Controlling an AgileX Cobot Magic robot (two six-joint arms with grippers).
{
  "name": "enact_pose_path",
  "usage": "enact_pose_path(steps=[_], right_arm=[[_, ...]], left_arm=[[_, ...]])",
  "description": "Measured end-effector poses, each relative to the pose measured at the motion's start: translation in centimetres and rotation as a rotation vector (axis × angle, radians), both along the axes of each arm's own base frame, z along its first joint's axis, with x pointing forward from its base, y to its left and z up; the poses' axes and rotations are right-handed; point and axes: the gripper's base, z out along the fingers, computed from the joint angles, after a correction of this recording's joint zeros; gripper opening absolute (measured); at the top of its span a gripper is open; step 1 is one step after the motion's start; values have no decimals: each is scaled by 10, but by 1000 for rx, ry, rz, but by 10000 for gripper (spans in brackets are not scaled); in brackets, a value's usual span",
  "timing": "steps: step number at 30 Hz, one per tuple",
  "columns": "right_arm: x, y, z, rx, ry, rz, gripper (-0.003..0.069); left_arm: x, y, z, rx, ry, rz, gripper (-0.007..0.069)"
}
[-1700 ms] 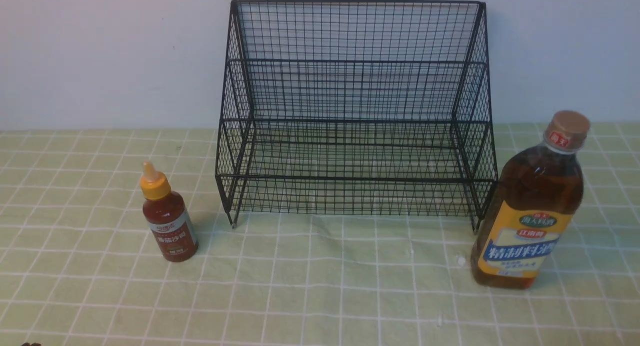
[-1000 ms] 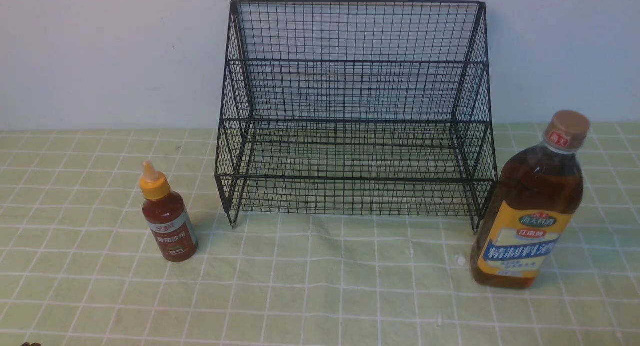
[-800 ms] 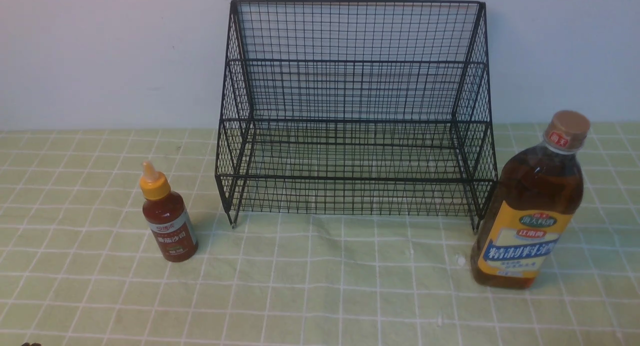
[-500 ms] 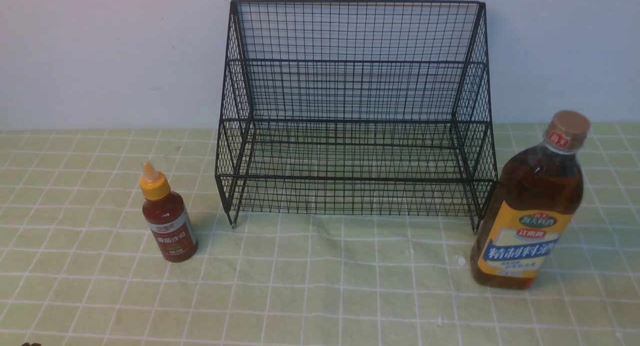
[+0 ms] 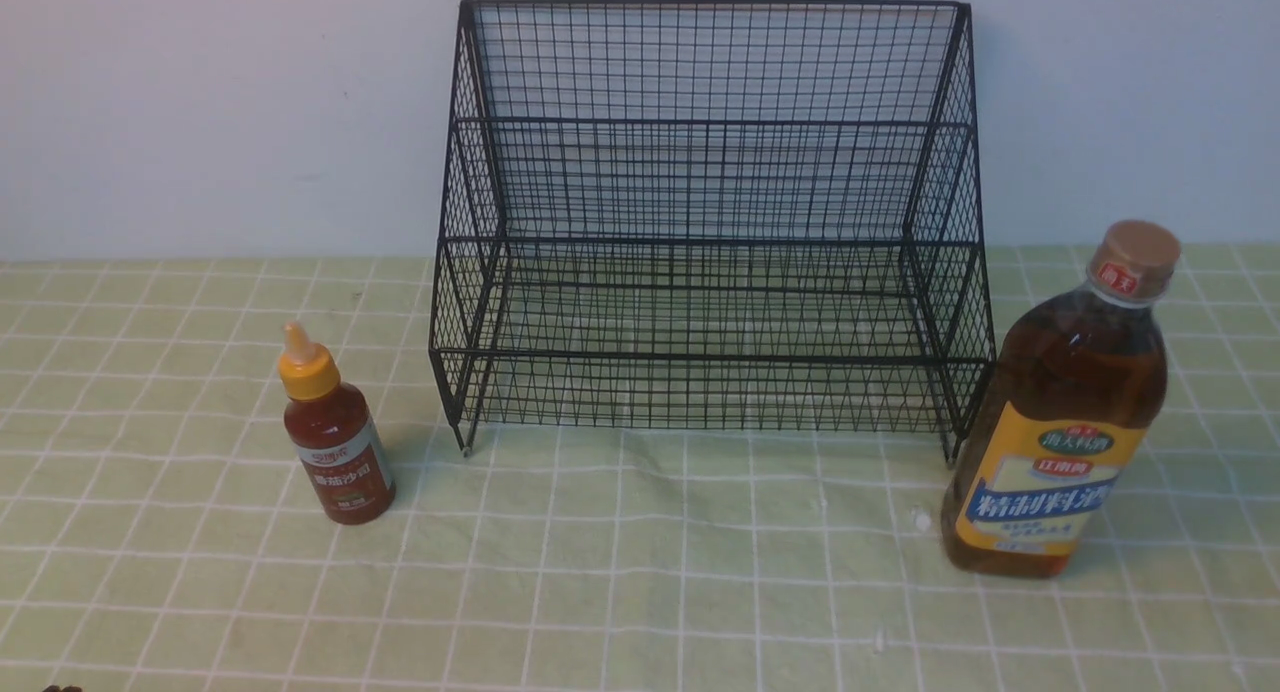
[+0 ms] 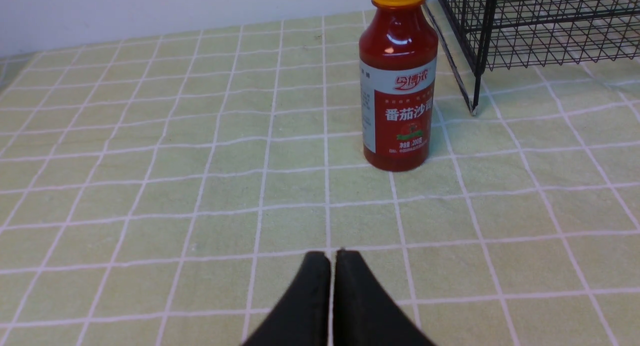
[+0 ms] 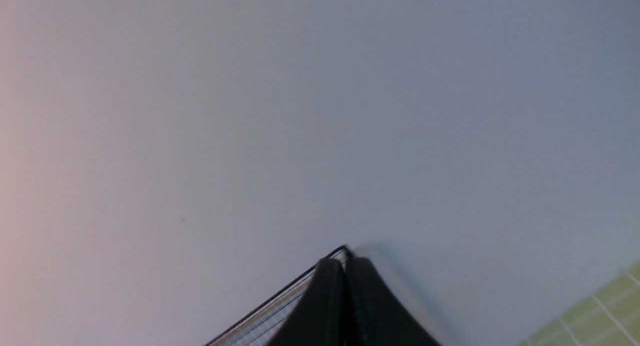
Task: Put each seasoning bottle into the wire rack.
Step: Use the right arm to grab the condiment bottle closest to it
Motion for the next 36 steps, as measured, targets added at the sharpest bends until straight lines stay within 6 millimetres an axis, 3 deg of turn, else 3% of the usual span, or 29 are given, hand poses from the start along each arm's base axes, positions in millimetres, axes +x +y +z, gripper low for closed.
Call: enact_pose_path(steps=[2,4,6,7,8,10,13,19,22,28,32,36], right_arm=[[5,8,32,-108,70,68,-15],[10,13,51,-159,117,114,-15],[37,24,88,-276,305,236,-15],[41,24,85,-282,336,247,-15],[65,28,109,-373,475,320,-15],[79,29,116,-415,552,349,-13],[125,26,136,-500,764,389,-10],[185,33,162,-565,847,422,-10],[204,50,165,-582,878,445,-4],[219,73,143,-668,1039,422,77],[230,88,124,-751,1132,422,280],[238,89,115,-754,1168,399,467]], left_arm=[[0,0,0,0,0,0,-6],[0,0,0,0,0,0,-6],[0,0,0,0,0,0,-6],[0,0,0,0,0,0,-6],[0,0,0,0,0,0,-6],[0,0,0,0,0,0,-6],[0,0,0,0,0,0,-6],[0,0,0,0,0,0,-6],[0,0,0,0,0,0,-6],[0,0,0,0,0,0,-6],[0,0,0,0,0,0,-6],[0,0,0,0,0,0,-6]])
